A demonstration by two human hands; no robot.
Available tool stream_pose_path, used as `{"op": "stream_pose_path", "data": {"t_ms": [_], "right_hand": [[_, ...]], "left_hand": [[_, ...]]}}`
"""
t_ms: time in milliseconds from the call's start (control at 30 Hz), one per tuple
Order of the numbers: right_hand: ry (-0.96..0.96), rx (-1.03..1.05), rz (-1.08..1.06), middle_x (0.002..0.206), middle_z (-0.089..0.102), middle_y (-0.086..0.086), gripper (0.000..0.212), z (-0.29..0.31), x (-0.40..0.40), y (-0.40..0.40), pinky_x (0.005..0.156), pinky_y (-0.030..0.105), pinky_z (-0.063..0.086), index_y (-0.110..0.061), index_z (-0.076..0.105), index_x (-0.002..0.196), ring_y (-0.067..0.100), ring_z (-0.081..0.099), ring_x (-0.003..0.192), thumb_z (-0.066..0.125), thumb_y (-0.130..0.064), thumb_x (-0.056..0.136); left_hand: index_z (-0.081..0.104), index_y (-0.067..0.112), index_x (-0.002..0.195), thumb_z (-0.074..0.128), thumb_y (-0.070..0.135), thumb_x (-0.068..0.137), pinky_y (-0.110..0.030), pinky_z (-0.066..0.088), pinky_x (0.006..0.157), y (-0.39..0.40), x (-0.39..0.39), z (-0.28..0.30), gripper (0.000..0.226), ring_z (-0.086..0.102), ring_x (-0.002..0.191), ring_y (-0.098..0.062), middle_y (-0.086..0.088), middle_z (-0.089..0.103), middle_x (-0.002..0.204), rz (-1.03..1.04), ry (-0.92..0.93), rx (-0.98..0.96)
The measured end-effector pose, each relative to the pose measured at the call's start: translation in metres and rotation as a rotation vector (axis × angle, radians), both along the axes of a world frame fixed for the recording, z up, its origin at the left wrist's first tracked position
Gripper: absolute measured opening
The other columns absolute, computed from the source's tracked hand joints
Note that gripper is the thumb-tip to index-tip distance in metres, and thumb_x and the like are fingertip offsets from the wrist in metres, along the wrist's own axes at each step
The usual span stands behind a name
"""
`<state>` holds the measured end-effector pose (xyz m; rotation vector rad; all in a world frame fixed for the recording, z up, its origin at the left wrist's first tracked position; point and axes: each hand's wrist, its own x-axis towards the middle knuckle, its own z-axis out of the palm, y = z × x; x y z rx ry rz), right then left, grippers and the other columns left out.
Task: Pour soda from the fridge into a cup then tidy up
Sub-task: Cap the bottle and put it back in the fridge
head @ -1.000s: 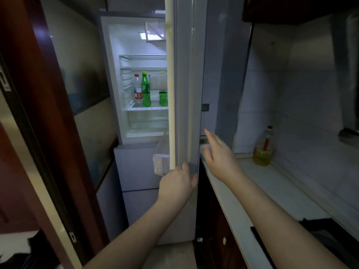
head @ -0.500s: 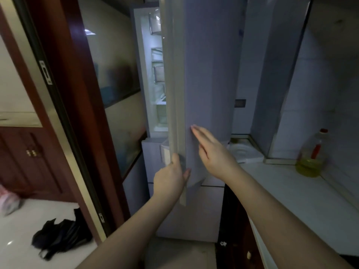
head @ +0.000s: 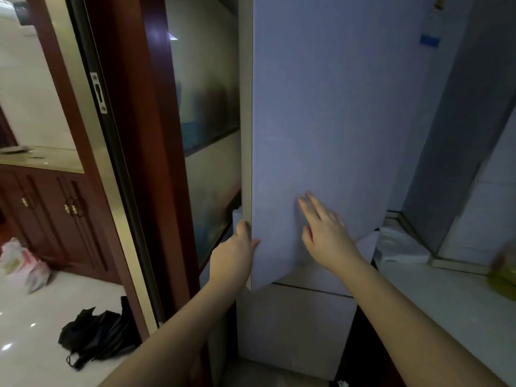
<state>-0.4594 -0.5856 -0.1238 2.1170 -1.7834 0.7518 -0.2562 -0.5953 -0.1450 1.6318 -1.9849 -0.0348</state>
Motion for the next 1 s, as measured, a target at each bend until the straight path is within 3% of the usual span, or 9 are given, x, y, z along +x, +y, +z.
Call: {"op": "stream_pose_path", "data": {"t_ms": [133,367,500,633,800,900,1000], "right_hand": [[-0.01,-0.011,-0.024,0.157,0.023,0.008,0.068,-0.002,0.013,-0.044,0.109,0.049,0.034,-0.018,0.027,0.149,0.028,0.033,0.138,0.052,-0.013,0.086],[-0.017,-0.051,-0.045,0.156,0.025,0.013,0.073,-0.011,0.035,-0.097,0.102,0.045,0.04,-0.017,0.033,0.148,0.033,0.047,0.127,0.059,-0.009,0.08],[0.005,-0.06,-0.04,0.156,0.024,0.014,0.075,-0.013,0.038,-0.12,0.101,0.042,0.042,-0.015,0.035,0.146,0.033,0.044,0.13,0.06,-0.007,0.076],[-0.047,-0.056,0.021,0.158,0.019,0.01,0.071,-0.015,0.037,-0.144,0.105,0.042,0.037,-0.015,0.033,0.147,0.03,0.035,0.137,0.057,-0.009,0.08],[-0.116,-0.156,0.071,0.155,0.027,0.011,0.067,-0.013,0.021,-0.17,0.11,0.042,0.035,-0.013,0.035,0.146,0.028,0.033,0.139,0.054,-0.015,0.082],[-0.061,-0.223,0.028,0.153,0.03,0.013,0.064,-0.008,0.004,-0.184,0.109,0.046,0.035,-0.012,0.038,0.145,0.03,0.034,0.138,0.054,-0.018,0.083],[-0.03,-0.267,-0.006,0.154,0.029,0.011,0.059,-0.005,-0.011,-0.198,0.111,0.048,0.029,-0.015,0.037,0.145,0.03,0.03,0.139,0.048,-0.026,0.089]], "left_hand": [[0.031,0.017,0.138,0.043,0.04,0.101,-0.032,0.044,0.056,-0.048,0.02,0.001,0.045,0.065,0.075,-0.02,0.0,0.067,0.094,-0.007,0.026,0.024],[0.034,0.015,0.135,0.04,0.036,0.103,-0.032,0.041,0.06,-0.111,0.038,-0.002,0.039,0.066,0.083,-0.026,-0.005,0.068,0.101,-0.034,0.018,0.036],[0.026,0.015,0.145,0.039,0.037,0.102,-0.038,0.049,0.069,-0.138,0.039,-0.01,0.05,0.065,0.093,-0.029,-0.009,0.063,0.119,-0.066,0.143,0.072],[0.011,0.016,0.153,0.044,0.048,0.097,-0.042,0.05,0.088,-0.154,0.032,-0.026,0.072,0.057,0.115,-0.031,-0.01,0.043,0.146,-0.1,0.259,0.111],[0.009,0.025,0.154,0.042,0.049,0.096,-0.045,0.048,0.098,-0.17,0.024,-0.038,0.071,0.051,0.126,-0.026,-0.003,0.04,0.151,-0.083,0.42,0.027],[-0.004,0.032,0.153,0.042,0.048,0.096,-0.046,0.04,0.108,-0.169,0.011,-0.037,0.075,0.038,0.137,-0.028,-0.006,0.025,0.158,-0.075,0.332,-0.144],[0.004,0.023,0.155,0.039,0.046,0.094,-0.049,0.028,0.112,-0.177,-0.01,-0.031,0.074,0.026,0.143,-0.035,-0.017,0.019,0.159,-0.094,0.09,-0.377]]}}
